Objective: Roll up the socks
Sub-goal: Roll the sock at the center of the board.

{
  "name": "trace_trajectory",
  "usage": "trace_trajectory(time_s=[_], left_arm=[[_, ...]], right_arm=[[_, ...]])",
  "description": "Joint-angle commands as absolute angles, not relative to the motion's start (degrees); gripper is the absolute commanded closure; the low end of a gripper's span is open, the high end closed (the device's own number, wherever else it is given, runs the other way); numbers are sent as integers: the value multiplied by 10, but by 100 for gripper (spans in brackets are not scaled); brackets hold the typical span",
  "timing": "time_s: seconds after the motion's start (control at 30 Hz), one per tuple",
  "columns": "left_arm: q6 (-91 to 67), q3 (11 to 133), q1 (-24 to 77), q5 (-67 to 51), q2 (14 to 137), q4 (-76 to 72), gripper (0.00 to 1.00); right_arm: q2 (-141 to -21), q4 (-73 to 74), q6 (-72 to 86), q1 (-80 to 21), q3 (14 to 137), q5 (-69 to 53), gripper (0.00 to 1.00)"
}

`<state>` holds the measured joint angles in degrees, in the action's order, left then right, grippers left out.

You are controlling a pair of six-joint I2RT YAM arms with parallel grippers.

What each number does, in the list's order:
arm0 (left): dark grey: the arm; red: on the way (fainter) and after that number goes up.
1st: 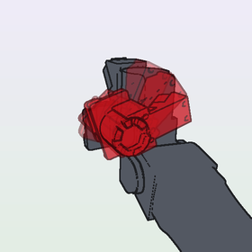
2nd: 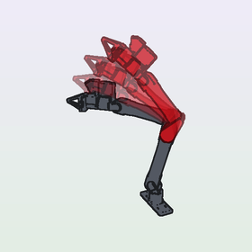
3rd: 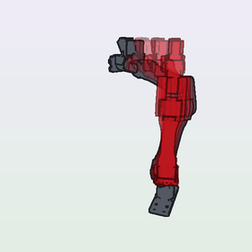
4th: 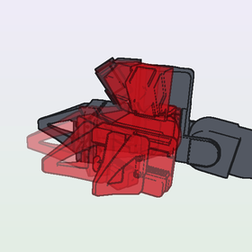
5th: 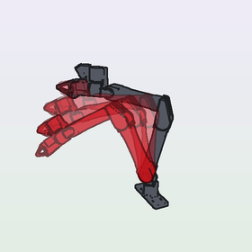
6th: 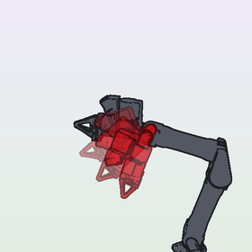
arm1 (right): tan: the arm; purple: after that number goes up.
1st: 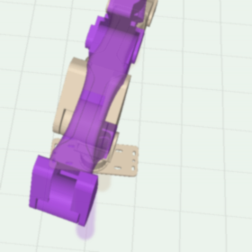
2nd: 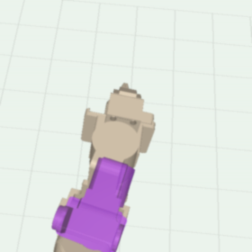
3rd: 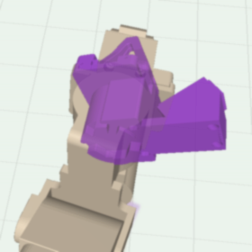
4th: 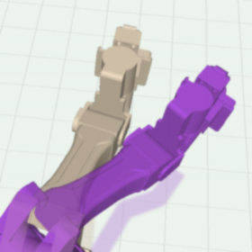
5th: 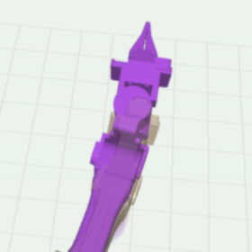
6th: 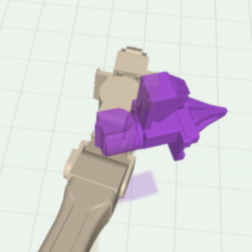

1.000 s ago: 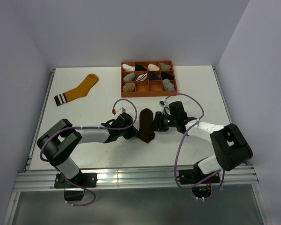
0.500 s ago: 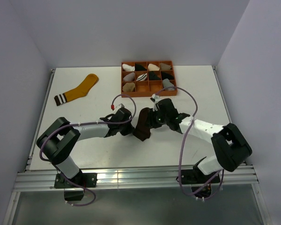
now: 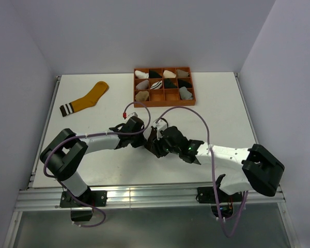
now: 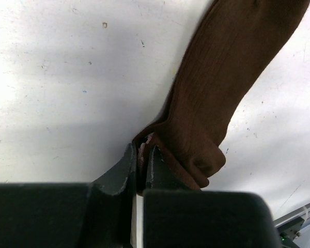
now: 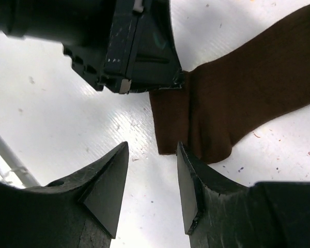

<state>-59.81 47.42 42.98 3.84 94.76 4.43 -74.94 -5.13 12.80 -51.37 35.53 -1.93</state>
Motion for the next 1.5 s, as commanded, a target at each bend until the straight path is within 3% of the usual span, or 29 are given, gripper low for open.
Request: trace_trajectory(time_s=[0.0, 0.83, 0.93, 1.0, 1.1, 1.3, 1.47], left_arm=[[-559, 482, 427, 41, 951, 96, 100], [-567, 480, 431, 5, 954, 73, 100], [-570, 478, 430, 5, 955, 69, 100], [-572, 475, 430, 5, 951, 66, 99], [-574, 469, 427, 5, 944, 64, 93], [-590, 447, 418, 19, 915, 58, 65], [-612, 430, 410, 41, 877, 55, 45]], right_arm=[[-771, -78, 84, -545, 375, 48, 50], [-906, -33, 90, -606, 425, 120, 54], [-916, -20, 104, -606, 422, 123, 63], [-925, -8, 119, -606, 423, 130, 75], [-940, -4, 134, -603, 420, 129, 98], [-892, -32, 171, -548, 380, 9, 100], [-857, -85, 224, -458, 347, -187, 100]])
